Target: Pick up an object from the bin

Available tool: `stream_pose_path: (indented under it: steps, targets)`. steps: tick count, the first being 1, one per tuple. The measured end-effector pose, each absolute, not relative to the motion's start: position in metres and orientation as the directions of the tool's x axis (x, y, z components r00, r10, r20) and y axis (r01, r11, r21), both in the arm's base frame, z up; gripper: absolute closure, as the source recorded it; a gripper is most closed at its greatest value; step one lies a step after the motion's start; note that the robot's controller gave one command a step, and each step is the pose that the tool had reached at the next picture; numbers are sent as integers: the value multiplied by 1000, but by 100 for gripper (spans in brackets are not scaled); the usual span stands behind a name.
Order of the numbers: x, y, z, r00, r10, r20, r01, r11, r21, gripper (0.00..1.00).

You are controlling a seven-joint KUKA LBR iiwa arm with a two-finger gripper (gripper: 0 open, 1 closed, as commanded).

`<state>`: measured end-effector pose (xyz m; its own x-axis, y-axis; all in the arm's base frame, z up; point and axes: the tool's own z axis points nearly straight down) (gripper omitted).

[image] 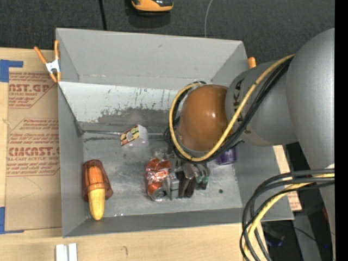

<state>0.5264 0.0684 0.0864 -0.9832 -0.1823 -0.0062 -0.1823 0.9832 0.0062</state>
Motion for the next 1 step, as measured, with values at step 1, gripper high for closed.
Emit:
stream_pose_path:
  steps: [1]
  targets:
    - [521,53,214,-984,-178,-3,-178,984,1,100]
